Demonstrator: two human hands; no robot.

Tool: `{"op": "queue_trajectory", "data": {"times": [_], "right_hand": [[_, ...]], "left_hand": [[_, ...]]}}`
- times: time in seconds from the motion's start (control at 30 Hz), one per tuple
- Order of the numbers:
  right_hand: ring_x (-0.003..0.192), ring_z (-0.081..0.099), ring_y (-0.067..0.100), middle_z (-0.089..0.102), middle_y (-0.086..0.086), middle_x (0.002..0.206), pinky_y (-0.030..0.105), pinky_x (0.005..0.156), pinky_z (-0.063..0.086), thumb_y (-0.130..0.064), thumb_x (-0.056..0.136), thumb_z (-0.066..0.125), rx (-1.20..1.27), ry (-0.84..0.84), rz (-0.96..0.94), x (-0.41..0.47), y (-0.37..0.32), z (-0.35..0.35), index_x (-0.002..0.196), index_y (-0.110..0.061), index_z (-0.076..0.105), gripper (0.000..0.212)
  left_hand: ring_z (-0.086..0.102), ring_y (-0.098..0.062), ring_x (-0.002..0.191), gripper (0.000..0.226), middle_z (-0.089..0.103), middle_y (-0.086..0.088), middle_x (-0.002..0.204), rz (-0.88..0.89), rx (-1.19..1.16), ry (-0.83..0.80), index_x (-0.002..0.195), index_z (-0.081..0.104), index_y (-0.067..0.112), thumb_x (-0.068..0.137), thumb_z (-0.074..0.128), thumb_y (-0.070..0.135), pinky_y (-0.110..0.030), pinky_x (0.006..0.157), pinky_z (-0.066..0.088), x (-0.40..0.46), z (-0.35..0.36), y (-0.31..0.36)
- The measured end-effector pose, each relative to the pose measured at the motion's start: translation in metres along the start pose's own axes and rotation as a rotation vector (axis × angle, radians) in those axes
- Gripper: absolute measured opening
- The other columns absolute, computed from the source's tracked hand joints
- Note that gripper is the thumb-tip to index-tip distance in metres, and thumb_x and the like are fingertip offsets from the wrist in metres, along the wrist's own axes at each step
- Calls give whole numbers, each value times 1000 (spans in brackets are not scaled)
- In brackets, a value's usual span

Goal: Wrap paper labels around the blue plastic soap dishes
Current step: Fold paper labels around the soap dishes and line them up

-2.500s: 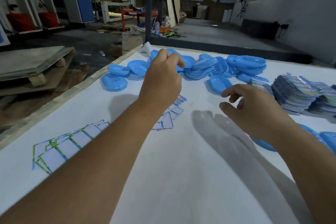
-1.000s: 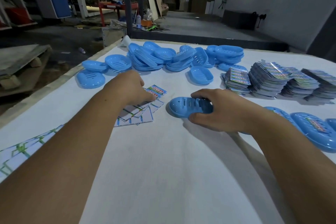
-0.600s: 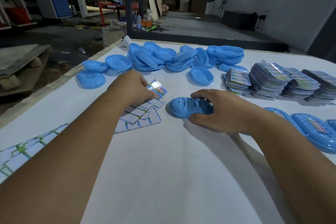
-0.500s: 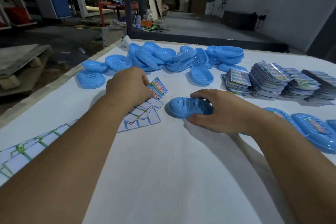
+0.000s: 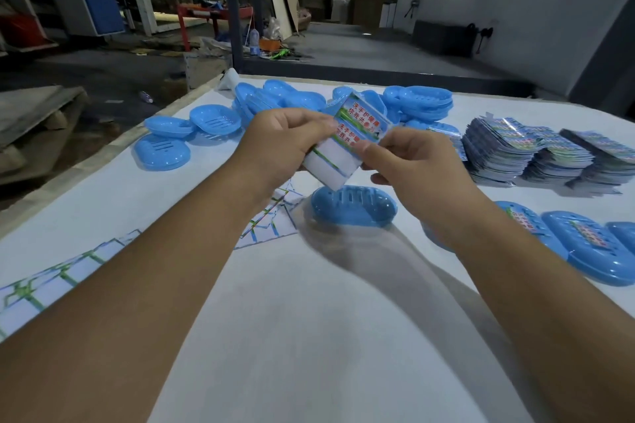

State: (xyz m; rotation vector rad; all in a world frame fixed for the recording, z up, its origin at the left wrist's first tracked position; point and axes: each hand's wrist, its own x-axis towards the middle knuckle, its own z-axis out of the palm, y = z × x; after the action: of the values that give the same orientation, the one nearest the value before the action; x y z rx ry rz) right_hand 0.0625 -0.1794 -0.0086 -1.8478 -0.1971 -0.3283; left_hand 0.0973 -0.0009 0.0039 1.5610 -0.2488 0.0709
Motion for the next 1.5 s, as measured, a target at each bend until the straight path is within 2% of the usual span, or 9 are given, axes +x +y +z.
{"op": "queue_trajectory", "data": {"times": [0.1, 0.37, 0.5, 0.6, 0.77, 0.93, 1.03, 1.33, 1.5], "right_hand": [[79, 71, 11, 79, -3, 87, 35, 78, 58, -27, 96, 69, 42, 54, 31, 3, -1, -5, 83, -22, 77, 16], [79, 68, 18, 79, 1, 87, 51, 88, 59, -23, 96, 69, 38, 81, 81, 3, -1, -5, 85, -19, 78, 15], [77, 69, 11, 79, -4, 85, 43, 82, 61, -24, 94, 72, 35, 99, 95, 4, 0, -6, 92, -21, 77, 6], [70, 62, 4, 73, -6, 85, 30, 66, 52, -37, 82, 83, -101, 199, 69, 6, 6, -9, 109, -29, 65, 33], [50, 50, -2, 64, -16, 60, 13, 51, 38, -37, 82, 81, -238, 150, -44, 2, 3, -6, 74, -26, 73, 17], [61, 64, 25, 75, 3, 70, 46, 63, 56, -37, 82, 75, -233, 87, -56, -5, -5, -2, 72, -27, 78, 14], [74, 68, 38, 74, 9, 71, 53, 73, 58, -33, 78, 69, -247, 104, -76, -6, -9, -1, 72, -32, 78, 11], [66, 72, 24, 72, -1, 60, 46, 63, 59, -39, 68, 63, -307, 162, -43, -7, -10, 0, 69, -25, 77, 19], [59, 69, 19, 71, -4, 57, 49, 65, 62, -33, 73, 67, -323, 147, -28, -8, -14, -1, 70, -37, 75, 10]], "left_hand": [[70, -11, 72, 21, 77, 1, 79, 40, 128, -11, 73, 76, 20, 91, 68, 19, -28, 70, 52, -2, 2, 0], [64, 1, 63, 24, 73, 10, 68, 151, 319, -22, 71, 75, 20, 92, 65, 18, -15, 58, 50, -4, 1, -2], [64, 2, 64, 23, 73, 11, 68, 175, 349, -52, 71, 74, 22, 93, 65, 18, -13, 58, 50, -4, 2, -4], [62, 4, 62, 22, 73, 13, 67, 202, 350, -77, 74, 74, 21, 94, 64, 16, -8, 57, 45, -5, 3, -5], [63, 1, 65, 20, 72, 11, 68, 273, 422, -96, 77, 73, 24, 95, 66, 17, -13, 64, 52, -7, 6, -7], [65, 3, 70, 19, 71, 20, 69, 293, 459, -118, 81, 72, 29, 95, 66, 19, -13, 71, 52, -10, 10, -8], [68, -5, 72, 13, 73, 13, 74, 326, 474, -113, 86, 74, 22, 95, 66, 18, -18, 71, 54, -11, 12, -9], [62, 0, 75, 12, 70, 13, 78, 442, 646, -76, 92, 75, 18, 94, 63, 18, -9, 67, 44, -13, 17, -10], [61, -4, 76, 13, 69, 10, 79, 491, 725, -76, 91, 74, 18, 93, 62, 15, -13, 66, 44, -15, 18, -9]]}}
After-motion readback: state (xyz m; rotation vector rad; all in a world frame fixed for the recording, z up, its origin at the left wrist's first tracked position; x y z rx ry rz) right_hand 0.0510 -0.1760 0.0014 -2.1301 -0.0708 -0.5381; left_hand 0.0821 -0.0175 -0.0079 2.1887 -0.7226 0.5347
